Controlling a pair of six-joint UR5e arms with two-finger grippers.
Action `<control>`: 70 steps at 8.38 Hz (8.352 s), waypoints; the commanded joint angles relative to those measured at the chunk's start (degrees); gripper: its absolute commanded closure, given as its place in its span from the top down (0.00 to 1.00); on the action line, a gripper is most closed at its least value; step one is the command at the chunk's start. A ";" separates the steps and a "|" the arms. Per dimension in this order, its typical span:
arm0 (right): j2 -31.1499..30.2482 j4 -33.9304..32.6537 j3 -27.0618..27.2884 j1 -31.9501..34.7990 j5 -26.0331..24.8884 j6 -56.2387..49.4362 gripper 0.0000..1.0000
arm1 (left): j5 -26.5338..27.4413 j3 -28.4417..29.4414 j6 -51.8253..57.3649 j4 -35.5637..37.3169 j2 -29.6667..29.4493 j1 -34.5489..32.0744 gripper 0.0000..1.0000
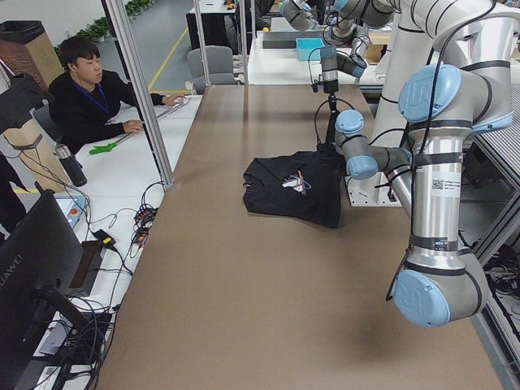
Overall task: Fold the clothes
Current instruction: 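Lift the hem with both grippers and fold it toward the collar, then release, then grasp the folded shirt's corner nearest the left gripper, then drag the folded shirt with the left gripper, rotating it upright, then move the right gripper to the shirt's side edge while the left gripper withdraws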
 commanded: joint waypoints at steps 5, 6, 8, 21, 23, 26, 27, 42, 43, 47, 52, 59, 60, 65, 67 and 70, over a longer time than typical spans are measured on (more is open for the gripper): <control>21.14 -6.63 -22.08 15.25 -2.68 -6.85 0.00 | 12.79 17.91 1.18 0.06 -12.29 -10.20 0.00; 22.99 -9.00 -22.18 15.60 -3.73 -7.72 0.00 | 13.67 19.84 1.27 0.06 -13.61 -10.28 0.00; 24.33 -11.66 -22.88 15.96 -6.02 -9.92 0.00 | 16.57 25.37 1.27 0.06 -17.82 -10.72 0.00; 34.00 -10.26 -40.55 18.41 -10.25 -19.66 0.93 | 18.42 45.79 14.04 -3.19 -27.34 -14.06 0.93; 34.00 -10.35 -40.11 19.82 -9.20 -24.49 0.94 | 10.31 42.63 17.69 -3.19 -26.37 -17.48 0.94; 33.74 -9.82 -39.24 19.65 -9.10 -24.78 0.94 | 7.00 38.16 18.23 -5.55 -21.74 -16.36 0.94; 33.56 -9.30 -38.71 19.21 -9.10 -24.78 0.94 | 7.52 36.66 18.23 -8.43 -18.14 -13.91 0.94; 33.82 -8.68 -38.79 18.77 -9.63 -24.86 0.94 | 13.15 36.29 15.51 -26.83 -2.73 5.44 0.64; 33.82 -8.68 -38.79 18.77 -9.63 -24.86 0.94 | 13.15 36.21 15.42 -26.83 -2.81 5.45 0.49; 33.91 -8.68 -38.79 18.77 -9.54 -24.95 0.94 | 13.23 34.28 14.36 -28.06 -1.24 4.05 0.00; 34.00 -8.68 -39.05 18.59 -9.54 -24.87 0.94 | 14.29 49.24 23.67 -27.10 -13.12 -11.39 0.00; 34.00 -8.68 -39.32 18.51 -9.72 -24.86 0.94 | 19.74 100.41 25.44 -27.80 -59.29 -18.81 0.00; 34.00 -8.68 -39.32 18.51 -9.72 -24.86 0.94 | 19.74 102.02 25.44 -27.80 -61.33 -18.64 0.00; 35.83 -8.68 -41.07 18.51 -9.72 -25.22 0.94 | 14.86 99.60 31.50 -28.24 -59.60 -23.53 0.95; 41.27 -8.68 -45.10 18.51 -9.89 -23.82 0.94 | 4.04 94.16 32.12 -27.63 -55.40 -28.47 0.95; 43.23 -6.85 -44.94 14.57 -9.72 -4.10 0.92 | 4.97 88.59 31.86 -27.71 -50.80 -26.64 0.95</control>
